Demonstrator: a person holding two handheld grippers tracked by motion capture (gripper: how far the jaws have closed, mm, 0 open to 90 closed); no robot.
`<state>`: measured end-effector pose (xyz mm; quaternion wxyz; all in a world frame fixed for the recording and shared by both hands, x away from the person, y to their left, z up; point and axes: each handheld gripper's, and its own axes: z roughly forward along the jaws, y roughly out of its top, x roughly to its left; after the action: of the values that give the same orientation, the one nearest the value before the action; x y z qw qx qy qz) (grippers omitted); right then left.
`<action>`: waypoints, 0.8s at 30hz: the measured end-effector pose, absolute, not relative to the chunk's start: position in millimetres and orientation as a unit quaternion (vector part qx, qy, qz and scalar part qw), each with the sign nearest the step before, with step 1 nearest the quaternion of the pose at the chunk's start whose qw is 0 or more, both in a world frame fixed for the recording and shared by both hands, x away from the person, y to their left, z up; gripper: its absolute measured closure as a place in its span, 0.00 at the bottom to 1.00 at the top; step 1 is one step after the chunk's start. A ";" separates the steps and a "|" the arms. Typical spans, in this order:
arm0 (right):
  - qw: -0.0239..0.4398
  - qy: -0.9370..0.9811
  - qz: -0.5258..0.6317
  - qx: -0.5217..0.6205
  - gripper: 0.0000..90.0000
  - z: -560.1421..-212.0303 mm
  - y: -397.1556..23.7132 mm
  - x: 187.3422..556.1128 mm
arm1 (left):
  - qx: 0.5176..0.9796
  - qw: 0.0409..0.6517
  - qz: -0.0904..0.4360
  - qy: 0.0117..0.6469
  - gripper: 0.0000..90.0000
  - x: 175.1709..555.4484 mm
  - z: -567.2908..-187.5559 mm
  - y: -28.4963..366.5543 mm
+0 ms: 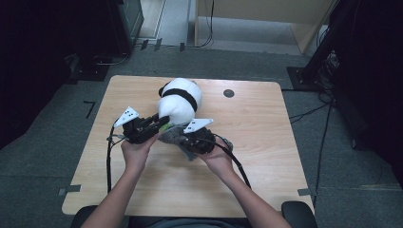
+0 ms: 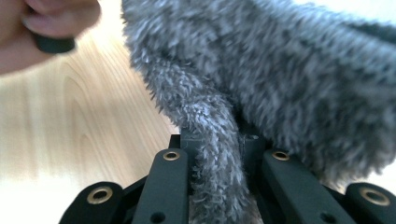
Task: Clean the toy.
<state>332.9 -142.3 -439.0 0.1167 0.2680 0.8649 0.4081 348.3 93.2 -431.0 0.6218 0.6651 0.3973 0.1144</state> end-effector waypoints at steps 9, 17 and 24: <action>0.115 0.873 0.378 0.285 0.87 -454.6 -155.1 344.2 | 0.670 0.621 0.126 0.387 0.74 347.2 -430.1 96.0; 0.121 0.861 0.386 0.309 0.87 -452.0 -181.7 348.5 | 0.668 0.615 0.152 0.390 0.74 349.6 -429.0 105.3; 0.133 0.842 0.402 0.335 0.87 -442.7 -207.8 351.3 | 0.666 0.609 0.165 0.398 0.74 353.6 -430.5 115.1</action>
<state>351.3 -207.8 -442.7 0.1332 0.3353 0.8418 0.4016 353.6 115.1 -430.5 0.6088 0.6665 0.3976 0.1646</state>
